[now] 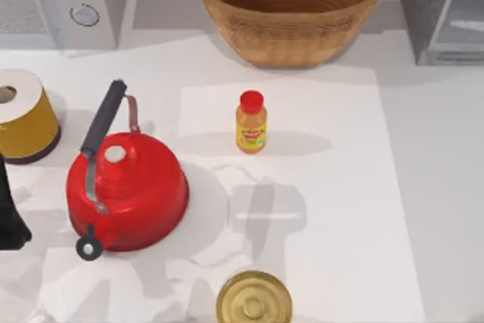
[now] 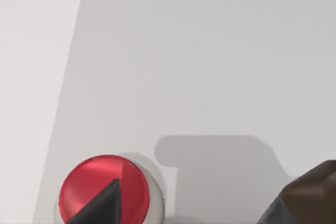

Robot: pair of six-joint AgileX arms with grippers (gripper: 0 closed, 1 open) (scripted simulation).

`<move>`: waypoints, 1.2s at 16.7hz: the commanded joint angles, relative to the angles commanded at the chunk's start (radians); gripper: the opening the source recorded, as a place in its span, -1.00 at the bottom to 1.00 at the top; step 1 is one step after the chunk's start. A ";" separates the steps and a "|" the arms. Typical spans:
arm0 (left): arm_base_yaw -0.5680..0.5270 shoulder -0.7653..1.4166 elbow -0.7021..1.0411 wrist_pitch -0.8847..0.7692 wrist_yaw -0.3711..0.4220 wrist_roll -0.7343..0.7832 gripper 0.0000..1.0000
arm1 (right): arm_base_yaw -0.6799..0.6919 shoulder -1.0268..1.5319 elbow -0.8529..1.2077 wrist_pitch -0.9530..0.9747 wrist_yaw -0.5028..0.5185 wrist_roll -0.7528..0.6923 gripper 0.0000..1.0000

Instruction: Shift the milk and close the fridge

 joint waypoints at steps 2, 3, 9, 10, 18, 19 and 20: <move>0.000 0.000 0.000 0.000 0.000 0.000 1.00 | -0.008 0.008 0.006 0.003 -0.010 -0.010 1.00; 0.000 0.000 0.000 0.000 0.000 0.000 1.00 | -0.027 0.026 0.019 0.008 -0.029 -0.031 1.00; 0.000 0.000 0.000 0.000 0.000 0.000 1.00 | -0.348 0.349 0.168 0.042 -0.303 -0.377 1.00; 0.000 0.000 0.000 0.000 0.000 0.000 1.00 | -0.427 0.439 0.198 0.047 -0.356 -0.471 1.00; 0.000 0.000 0.000 0.000 0.000 0.000 1.00 | -1.190 1.329 0.449 0.061 -0.718 -1.377 1.00; 0.000 0.000 0.000 0.000 0.000 0.000 1.00 | -1.289 1.438 0.481 0.056 -0.754 -1.478 1.00; 0.000 0.000 0.000 0.000 0.000 0.000 1.00 | -1.384 1.541 0.510 0.051 -0.787 -1.573 1.00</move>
